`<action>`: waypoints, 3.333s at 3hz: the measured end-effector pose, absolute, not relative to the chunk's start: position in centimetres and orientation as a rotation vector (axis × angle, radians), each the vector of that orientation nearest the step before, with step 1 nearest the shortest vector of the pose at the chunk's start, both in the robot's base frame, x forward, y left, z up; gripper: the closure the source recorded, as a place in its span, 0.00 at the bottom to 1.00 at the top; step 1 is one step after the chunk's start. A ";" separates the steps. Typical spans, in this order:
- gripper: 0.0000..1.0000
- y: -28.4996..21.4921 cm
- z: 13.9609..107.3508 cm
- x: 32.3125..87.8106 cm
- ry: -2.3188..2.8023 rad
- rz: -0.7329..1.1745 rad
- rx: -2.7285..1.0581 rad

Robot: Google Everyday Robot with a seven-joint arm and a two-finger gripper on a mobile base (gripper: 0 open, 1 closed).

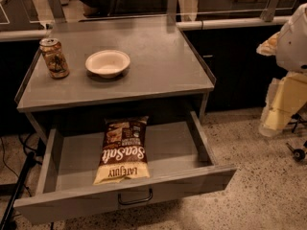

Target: Pick brown chip bag from top drawer and place on counter

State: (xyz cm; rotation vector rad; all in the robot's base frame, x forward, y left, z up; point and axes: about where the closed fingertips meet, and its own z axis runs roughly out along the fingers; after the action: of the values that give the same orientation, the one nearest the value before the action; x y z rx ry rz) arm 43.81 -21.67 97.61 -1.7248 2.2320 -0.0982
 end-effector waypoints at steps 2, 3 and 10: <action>0.00 -19.1 97.5 44.2 2.177 -0.078 -1.758; 0.00 -16.3 97.6 45.3 2.112 -0.049 -1.802; 0.00 -1.2 85.2 51.1 1.993 0.044 -1.929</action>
Offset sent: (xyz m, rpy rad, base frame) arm 0.0082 0.0570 -0.0084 0.0421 -0.0064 0.1026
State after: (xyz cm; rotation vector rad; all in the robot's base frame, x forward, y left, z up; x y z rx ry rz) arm 51.07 -1.22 85.18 -1.9285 1.9933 0.0436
